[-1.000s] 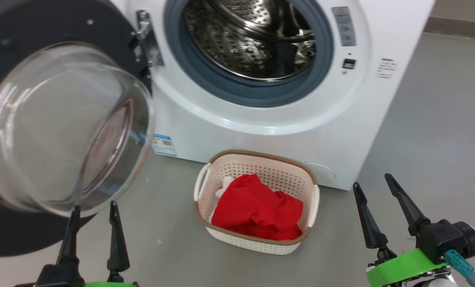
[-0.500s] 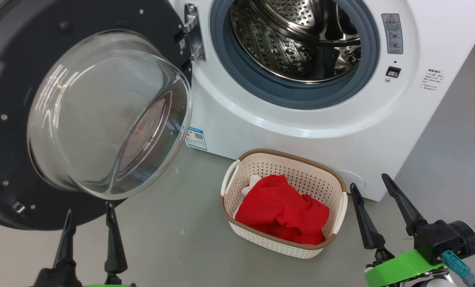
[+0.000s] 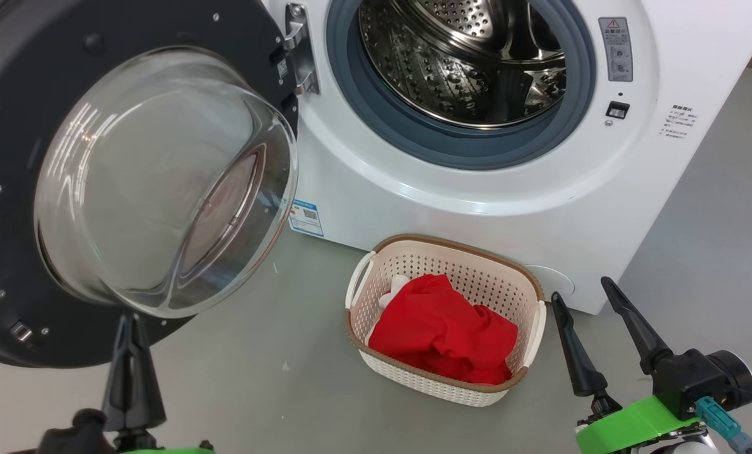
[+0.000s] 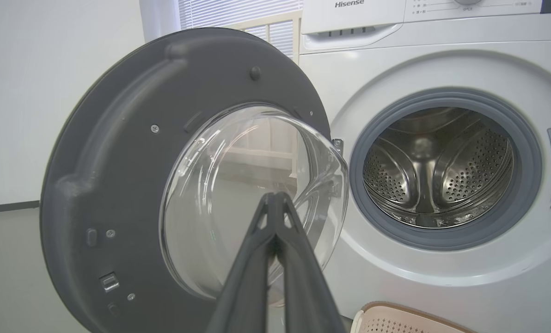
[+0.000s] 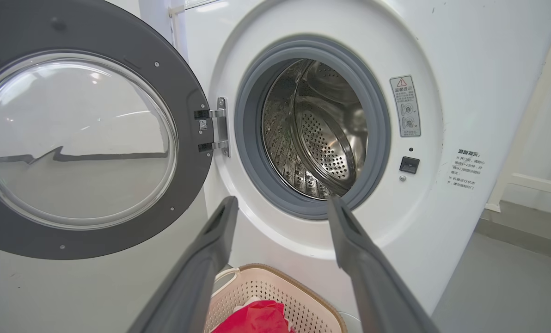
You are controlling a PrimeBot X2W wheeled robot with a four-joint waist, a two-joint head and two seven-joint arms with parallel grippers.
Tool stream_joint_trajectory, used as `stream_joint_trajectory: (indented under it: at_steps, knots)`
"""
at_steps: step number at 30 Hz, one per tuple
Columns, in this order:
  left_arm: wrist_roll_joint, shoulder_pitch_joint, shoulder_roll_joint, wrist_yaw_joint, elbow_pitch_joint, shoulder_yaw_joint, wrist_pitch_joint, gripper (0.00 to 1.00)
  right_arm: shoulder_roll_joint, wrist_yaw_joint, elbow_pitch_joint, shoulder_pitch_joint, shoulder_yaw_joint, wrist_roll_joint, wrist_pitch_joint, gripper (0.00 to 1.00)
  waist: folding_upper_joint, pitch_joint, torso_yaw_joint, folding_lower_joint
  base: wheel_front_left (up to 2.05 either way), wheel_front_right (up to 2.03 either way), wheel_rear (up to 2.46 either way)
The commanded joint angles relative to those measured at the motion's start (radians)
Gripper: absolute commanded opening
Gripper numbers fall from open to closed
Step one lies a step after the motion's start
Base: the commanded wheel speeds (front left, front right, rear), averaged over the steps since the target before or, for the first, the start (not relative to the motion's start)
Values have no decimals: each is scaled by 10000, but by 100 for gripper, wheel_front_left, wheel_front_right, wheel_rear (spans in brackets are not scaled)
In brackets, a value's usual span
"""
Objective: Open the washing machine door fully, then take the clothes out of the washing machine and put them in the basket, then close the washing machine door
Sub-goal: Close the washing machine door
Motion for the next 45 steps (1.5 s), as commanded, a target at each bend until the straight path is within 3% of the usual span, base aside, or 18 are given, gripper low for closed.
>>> stream_joint_trajectory:
  at_steps: [1,13,21,26,34,45]
  knots:
    - [-37,-229,109,89,-384,412,-96,0,-79,48,-212,-190,183,-32,-28,100,0,-13,-27,0,0,0,0]
    - [-296,-1047,97,177,-2392,1990,-218,0,-79,48,-136,-109,59,37,-12,100,0,-168,-229,0,0,0,0]
    - [-1784,-2419,-171,-549,-2380,3664,-220,0,-79,48,-231,-119,21,60,37,100,0,-43,-319,0,0,0,0]
    - [-2050,-3211,143,-994,-1536,4452,-221,0,-79,48,-294,-166,-65,31,81,100,0,54,-403,0,0,0,0]
    - [-3590,-4675,488,-1559,866,5790,-205,0,-79,48,-283,-149,-121,94,96,100,0,71,-496,0,0,0,0]
    - [-5136,-6165,1323,-1414,3919,6730,905,0,-79,48,-255,-124,-179,120,93,100,0,39,-534,0,0,0,0]
